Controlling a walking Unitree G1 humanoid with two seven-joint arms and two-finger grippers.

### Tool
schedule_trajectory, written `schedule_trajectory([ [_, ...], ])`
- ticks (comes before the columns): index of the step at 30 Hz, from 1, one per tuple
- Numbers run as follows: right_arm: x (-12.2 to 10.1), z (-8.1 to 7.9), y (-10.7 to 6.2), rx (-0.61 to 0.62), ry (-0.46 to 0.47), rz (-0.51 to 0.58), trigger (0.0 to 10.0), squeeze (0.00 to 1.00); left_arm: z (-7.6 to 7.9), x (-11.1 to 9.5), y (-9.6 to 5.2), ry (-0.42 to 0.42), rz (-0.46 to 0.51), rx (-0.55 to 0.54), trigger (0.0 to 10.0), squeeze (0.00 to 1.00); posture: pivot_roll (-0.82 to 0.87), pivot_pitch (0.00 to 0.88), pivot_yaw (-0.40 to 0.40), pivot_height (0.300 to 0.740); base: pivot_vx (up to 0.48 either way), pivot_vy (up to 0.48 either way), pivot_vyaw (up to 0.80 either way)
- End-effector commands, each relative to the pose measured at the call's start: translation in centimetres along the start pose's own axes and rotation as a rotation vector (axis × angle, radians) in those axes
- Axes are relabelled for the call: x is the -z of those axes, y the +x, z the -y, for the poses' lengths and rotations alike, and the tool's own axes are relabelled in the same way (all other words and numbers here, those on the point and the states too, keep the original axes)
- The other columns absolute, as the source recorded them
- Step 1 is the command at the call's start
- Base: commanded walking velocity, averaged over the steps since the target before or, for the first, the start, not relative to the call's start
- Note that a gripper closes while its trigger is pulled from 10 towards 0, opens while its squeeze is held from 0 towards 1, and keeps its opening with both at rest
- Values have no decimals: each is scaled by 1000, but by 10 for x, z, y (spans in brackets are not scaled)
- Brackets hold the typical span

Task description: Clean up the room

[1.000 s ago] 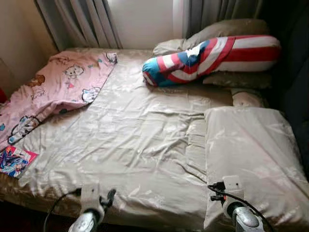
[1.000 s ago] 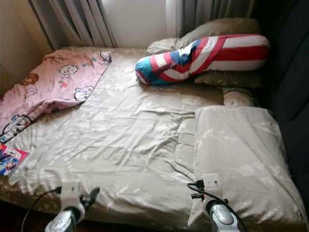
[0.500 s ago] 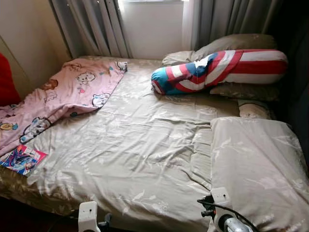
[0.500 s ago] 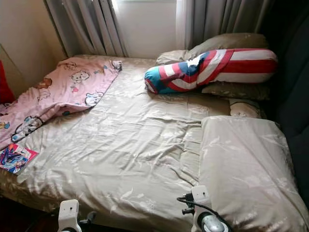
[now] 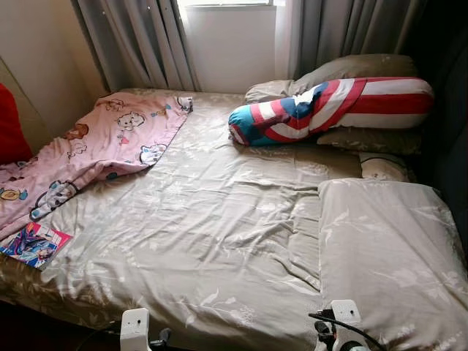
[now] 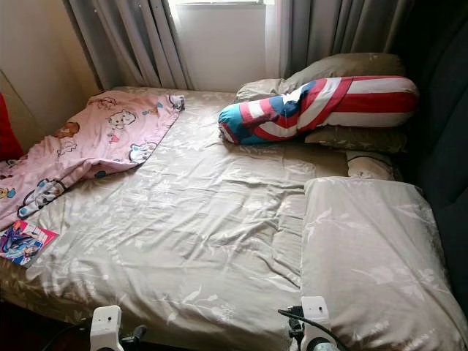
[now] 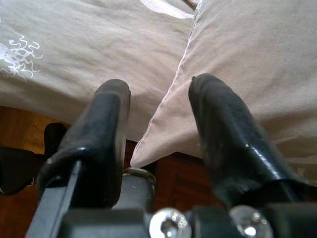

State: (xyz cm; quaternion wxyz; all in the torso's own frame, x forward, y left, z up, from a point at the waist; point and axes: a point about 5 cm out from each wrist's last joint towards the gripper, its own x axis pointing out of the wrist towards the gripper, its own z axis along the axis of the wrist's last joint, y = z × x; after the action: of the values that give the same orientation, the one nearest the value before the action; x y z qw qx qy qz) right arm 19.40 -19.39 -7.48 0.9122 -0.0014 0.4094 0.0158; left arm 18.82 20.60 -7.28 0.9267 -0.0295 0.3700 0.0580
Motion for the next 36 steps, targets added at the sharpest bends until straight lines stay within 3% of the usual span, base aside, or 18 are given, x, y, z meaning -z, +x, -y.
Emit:
schedule_trajectory([
  [1,3,-1,0,4,20,-15,10000,1000,-4,3,-1,10,-24,-7,10000,0,-109,0,69,740,0,0,0],
  [5,4,-1,-1,4,21,-17,10000,1000,-4,4,-1,12,-28,-7,10000,0,-109,0,69,740,0,0,0],
  [6,7,-1,-1,4,17,-29,10000,310,-4,5,-1,14,-34,-10,10000,0,-103,0,67,740,0,0,0],
  [7,9,-2,-2,6,15,-38,10000,0,-5,6,-2,14,-37,-12,10000,0,-101,0,66,740,0,0,0],
  [24,19,7,-5,29,36,-74,10000,0,-6,11,-3,-4,-67,-27,10000,0,-90,31,65,740,0,0,0],
  [36,22,9,-6,33,43,-84,10000,0,-4,8,-1,7,-51,-30,10000,0,-88,41,65,740,0,313,0],
])
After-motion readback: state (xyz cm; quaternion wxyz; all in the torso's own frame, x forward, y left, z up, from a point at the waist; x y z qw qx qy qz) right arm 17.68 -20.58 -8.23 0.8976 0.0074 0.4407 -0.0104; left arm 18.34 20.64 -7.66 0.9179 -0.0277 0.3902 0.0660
